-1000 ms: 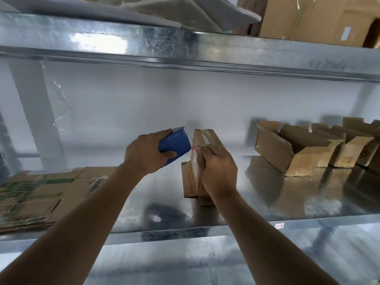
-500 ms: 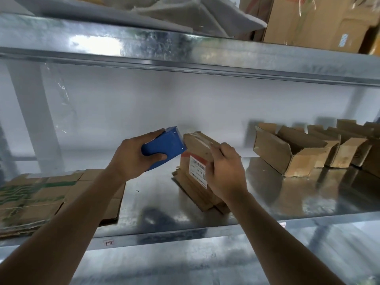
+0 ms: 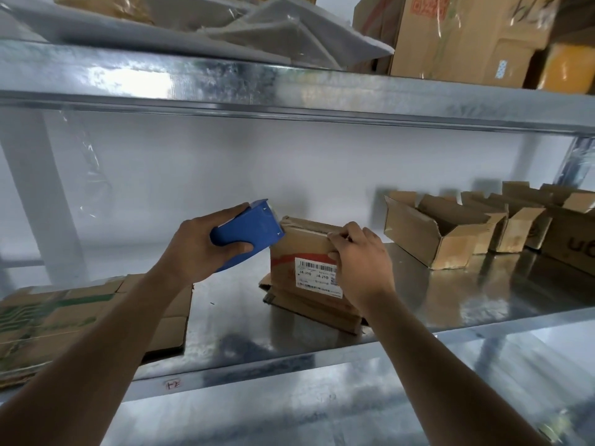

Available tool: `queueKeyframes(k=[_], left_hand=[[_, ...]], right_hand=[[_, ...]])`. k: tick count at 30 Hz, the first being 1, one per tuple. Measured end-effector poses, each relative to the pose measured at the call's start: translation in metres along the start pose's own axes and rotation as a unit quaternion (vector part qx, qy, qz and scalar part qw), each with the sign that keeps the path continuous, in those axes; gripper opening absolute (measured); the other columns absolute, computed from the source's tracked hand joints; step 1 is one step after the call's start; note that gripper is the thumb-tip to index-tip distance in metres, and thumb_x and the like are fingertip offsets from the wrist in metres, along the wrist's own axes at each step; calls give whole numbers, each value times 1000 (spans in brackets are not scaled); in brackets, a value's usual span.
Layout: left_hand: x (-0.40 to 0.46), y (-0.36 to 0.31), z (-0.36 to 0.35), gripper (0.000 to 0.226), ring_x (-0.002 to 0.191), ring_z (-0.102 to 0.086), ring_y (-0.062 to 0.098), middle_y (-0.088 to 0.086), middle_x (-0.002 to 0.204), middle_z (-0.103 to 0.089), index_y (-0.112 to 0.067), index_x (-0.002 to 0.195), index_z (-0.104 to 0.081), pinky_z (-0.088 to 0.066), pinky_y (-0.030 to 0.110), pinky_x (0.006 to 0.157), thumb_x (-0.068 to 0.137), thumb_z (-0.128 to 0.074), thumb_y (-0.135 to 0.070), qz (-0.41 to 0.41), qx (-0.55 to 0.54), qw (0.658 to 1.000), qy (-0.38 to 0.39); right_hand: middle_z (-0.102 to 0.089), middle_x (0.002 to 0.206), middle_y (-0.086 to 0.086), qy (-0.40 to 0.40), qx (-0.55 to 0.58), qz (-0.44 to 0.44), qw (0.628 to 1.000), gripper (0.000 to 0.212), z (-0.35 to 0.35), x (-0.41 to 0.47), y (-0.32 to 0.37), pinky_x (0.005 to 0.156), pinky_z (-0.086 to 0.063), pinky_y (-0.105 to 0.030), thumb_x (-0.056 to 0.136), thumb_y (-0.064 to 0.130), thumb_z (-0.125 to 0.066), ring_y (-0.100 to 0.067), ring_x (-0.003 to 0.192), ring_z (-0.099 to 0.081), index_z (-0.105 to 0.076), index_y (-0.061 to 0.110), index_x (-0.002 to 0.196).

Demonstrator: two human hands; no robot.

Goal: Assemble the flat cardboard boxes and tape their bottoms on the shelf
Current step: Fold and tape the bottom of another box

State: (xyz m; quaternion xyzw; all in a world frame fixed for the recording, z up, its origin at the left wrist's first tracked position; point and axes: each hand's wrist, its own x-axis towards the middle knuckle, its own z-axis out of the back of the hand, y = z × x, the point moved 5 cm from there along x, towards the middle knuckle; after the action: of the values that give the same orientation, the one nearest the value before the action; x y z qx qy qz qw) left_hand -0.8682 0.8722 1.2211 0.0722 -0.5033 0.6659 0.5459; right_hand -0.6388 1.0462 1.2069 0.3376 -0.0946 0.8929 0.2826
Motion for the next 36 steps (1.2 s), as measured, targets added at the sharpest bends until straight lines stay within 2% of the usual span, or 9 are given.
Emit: queueKeyframes(k=[4,10,13,18,21,25,28,32,36], left_hand=[[-1,-5,7,70,109,-66,-2,-28,124,-68,-43,138,-61,-57,16,86,74,-87,-39,5,-28,1000,13],[-4,-13,12,67,109,-69,5,-22,122,-71,-39,135,-64,-61,26,87,77,-88,-15,6,-85,995,53],[-8,-16,14,67,111,-70,9,-16,124,-73,-33,135,-65,-60,27,89,76,-86,-12,4,-119,990,73],[-16,-13,17,66,111,-70,7,-18,122,-73,-35,132,-66,-59,22,85,72,-86,-15,17,-131,988,81],[-22,-4,22,67,110,-70,8,-17,122,-73,-34,133,-66,-61,27,88,74,-87,-12,29,-124,989,75],[-31,8,31,67,107,-72,9,-15,119,-74,-36,132,-67,-61,28,86,72,-88,-14,45,-124,989,73],[-37,13,34,67,105,-72,11,-11,117,-75,-35,131,-68,-59,27,83,70,-88,-17,51,-131,987,77],[-42,15,36,71,108,-70,8,-10,119,-75,-41,126,-73,-58,23,82,71,-88,0,49,-153,985,68],[-46,10,36,71,111,-69,9,-6,120,-75,-37,123,-75,-56,20,81,63,-87,-2,28,-194,978,66]], right_hand=[[-55,127,3,13,58,-17,998,37,1,2,-16,97,-54,-39,97,7,-60,-23,122,-51,-66,22,131],[-62,122,8,2,178,-5,984,42,10,3,-42,97,-55,-28,94,-5,-65,-11,107,-61,-74,20,126],[-62,116,8,22,147,-24,989,43,10,9,-46,97,-55,-36,94,-3,-61,-17,112,-59,-73,26,123],[-54,134,-1,37,91,-47,994,52,14,20,-6,112,-42,-43,89,26,-61,-27,127,-51,-58,28,140],[-58,131,-4,-17,113,-16,993,62,13,20,32,100,-47,-44,85,55,-43,-29,118,-56,-68,25,134],[-62,124,-1,18,-2,6,1000,69,-5,19,63,100,-42,-43,89,80,-37,-27,113,-57,-70,31,126],[-62,128,1,21,16,32,999,48,-12,16,68,107,-39,-44,98,62,-51,-25,120,-57,-67,32,131],[-68,124,4,22,160,74,984,32,-14,15,66,101,-50,-41,98,29,-61,-23,112,-63,-71,25,127],[-68,124,5,88,336,49,936,49,-14,16,54,99,-50,-29,89,-7,-52,-14,116,-61,-70,20,126]])
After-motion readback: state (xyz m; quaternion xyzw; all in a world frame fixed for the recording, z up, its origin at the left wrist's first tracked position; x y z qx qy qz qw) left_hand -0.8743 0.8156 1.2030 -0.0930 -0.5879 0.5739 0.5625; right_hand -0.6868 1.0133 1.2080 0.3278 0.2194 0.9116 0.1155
